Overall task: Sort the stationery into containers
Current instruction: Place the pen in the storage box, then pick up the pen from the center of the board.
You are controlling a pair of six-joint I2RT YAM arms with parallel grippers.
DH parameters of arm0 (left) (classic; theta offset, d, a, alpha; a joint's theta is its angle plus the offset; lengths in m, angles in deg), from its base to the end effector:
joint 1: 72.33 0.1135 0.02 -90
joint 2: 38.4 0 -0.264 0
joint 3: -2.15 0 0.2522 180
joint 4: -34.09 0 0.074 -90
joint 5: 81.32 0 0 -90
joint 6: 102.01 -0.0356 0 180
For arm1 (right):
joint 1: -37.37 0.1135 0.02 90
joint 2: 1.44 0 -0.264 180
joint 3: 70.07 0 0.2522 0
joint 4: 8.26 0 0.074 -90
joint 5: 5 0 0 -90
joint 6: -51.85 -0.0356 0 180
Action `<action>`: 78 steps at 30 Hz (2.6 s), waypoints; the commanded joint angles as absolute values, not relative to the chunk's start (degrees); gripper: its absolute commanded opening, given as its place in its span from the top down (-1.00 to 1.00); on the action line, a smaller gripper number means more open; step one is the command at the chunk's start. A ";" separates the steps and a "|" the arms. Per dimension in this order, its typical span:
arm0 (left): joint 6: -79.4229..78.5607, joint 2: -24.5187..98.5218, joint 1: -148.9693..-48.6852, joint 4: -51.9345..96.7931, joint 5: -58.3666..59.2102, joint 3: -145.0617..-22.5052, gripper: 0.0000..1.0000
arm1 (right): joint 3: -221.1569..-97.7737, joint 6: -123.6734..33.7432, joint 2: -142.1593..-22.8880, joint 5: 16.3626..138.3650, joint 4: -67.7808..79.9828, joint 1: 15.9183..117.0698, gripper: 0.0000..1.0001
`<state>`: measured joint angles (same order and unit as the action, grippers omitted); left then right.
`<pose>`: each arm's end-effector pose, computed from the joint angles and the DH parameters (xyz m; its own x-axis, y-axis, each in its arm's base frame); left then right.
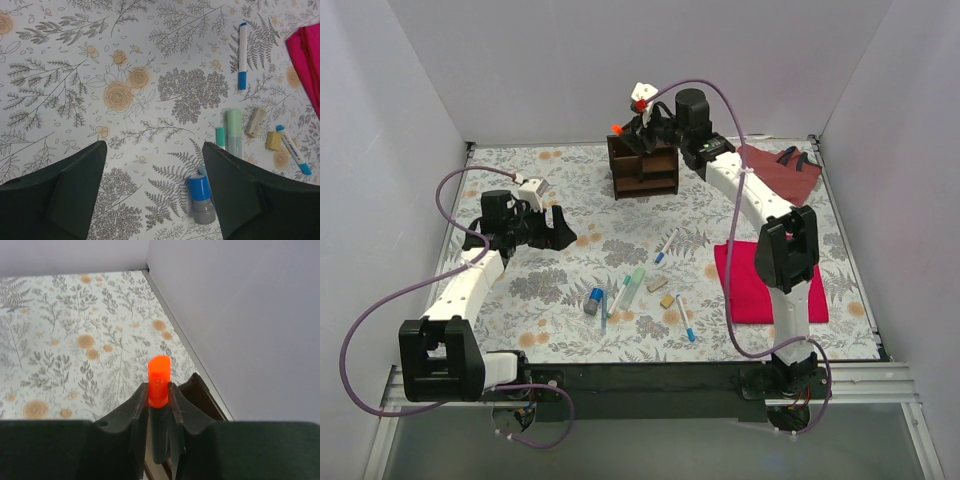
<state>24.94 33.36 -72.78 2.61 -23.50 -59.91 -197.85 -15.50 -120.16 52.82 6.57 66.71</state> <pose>0.2642 -0.0210 0.2532 -0.7711 -0.5027 -0.3907 -0.0701 0.6770 -0.7327 0.4262 0.2613 0.3743 0.2567 -0.2296 -0.9388 -0.8428 0.4223 -0.3337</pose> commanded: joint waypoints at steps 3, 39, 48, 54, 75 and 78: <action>25.61 31.20 -72.42 7.06 -26.48 -58.90 -0.54 | -204.85 -31.12 -130.00 53.80 -16.63 66.72 0.97; 23.14 35.08 -72.42 3.62 -24.19 -63.12 -0.53 | -204.69 -36.48 -140.67 63.03 -31.41 65.49 -0.27; 23.50 29.63 -72.42 7.58 -24.72 -59.26 -0.53 | -177.99 -21.87 -115.38 45.09 -22.85 65.41 -0.29; 25.43 25.23 -72.42 8.29 -17.71 -56.18 -0.64 | -173.99 18.39 -104.98 35.76 29.07 71.88 -0.27; 26.05 38.75 -93.14 -8.32 -15.41 -69.88 -0.44 | -166.63 -11.76 -98.05 46.41 37.77 65.95 -0.07; 27.10 42.53 -97.54 -7.28 -12.95 -72.08 -0.42 | -166.01 -16.87 -94.62 48.86 35.57 60.32 -0.13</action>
